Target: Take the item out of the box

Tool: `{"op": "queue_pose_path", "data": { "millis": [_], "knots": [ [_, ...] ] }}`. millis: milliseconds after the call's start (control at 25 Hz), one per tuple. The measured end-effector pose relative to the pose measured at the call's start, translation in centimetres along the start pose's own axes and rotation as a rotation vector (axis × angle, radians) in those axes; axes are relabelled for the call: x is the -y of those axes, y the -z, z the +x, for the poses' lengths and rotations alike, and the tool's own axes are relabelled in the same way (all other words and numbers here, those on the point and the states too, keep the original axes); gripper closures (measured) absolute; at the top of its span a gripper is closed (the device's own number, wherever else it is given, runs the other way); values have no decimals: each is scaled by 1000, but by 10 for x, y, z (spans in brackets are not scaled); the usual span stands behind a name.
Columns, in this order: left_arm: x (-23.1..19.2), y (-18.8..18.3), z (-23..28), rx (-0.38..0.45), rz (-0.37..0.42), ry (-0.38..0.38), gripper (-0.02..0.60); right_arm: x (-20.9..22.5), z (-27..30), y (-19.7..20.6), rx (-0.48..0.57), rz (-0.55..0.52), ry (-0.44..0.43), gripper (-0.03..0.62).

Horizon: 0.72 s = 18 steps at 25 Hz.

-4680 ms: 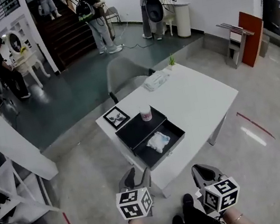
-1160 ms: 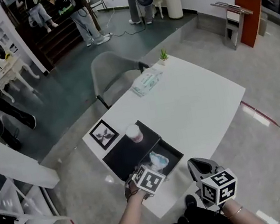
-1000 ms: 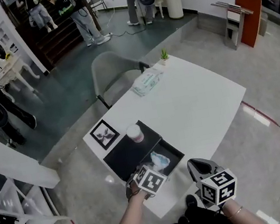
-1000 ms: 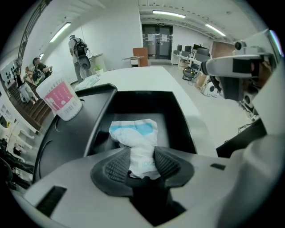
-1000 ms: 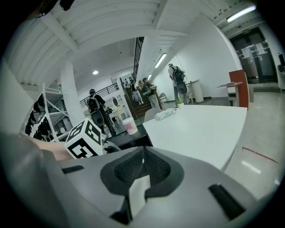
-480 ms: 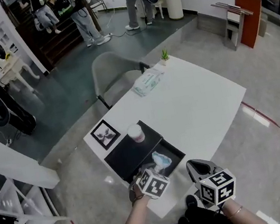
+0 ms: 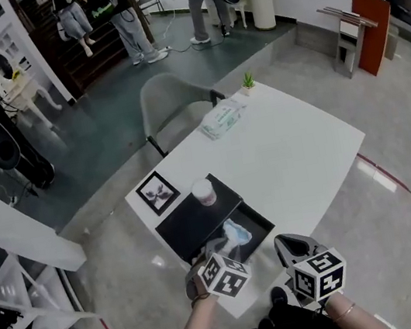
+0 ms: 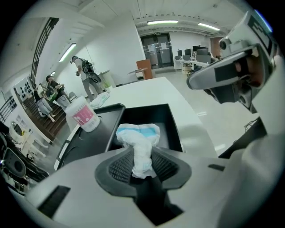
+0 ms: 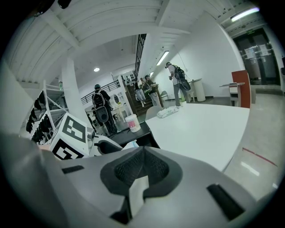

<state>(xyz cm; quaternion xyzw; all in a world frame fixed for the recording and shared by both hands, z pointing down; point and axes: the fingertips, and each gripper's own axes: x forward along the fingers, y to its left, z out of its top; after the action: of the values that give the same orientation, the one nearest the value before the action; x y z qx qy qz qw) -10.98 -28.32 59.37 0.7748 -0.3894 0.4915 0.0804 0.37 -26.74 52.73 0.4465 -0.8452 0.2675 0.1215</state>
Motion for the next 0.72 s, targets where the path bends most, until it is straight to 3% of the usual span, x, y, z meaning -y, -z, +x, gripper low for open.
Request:
{"op": "queue_pose_path", "data": {
  "millis": [320,720],
  "knots": [
    [-1,-7,-23,78,-54,-21,466,-7,0,-3,2,-12,-16,591],
    [-11,-6,-53,195,-205,-81,468,-17,1,-7,3,-36,-39,591]
  ]
}}
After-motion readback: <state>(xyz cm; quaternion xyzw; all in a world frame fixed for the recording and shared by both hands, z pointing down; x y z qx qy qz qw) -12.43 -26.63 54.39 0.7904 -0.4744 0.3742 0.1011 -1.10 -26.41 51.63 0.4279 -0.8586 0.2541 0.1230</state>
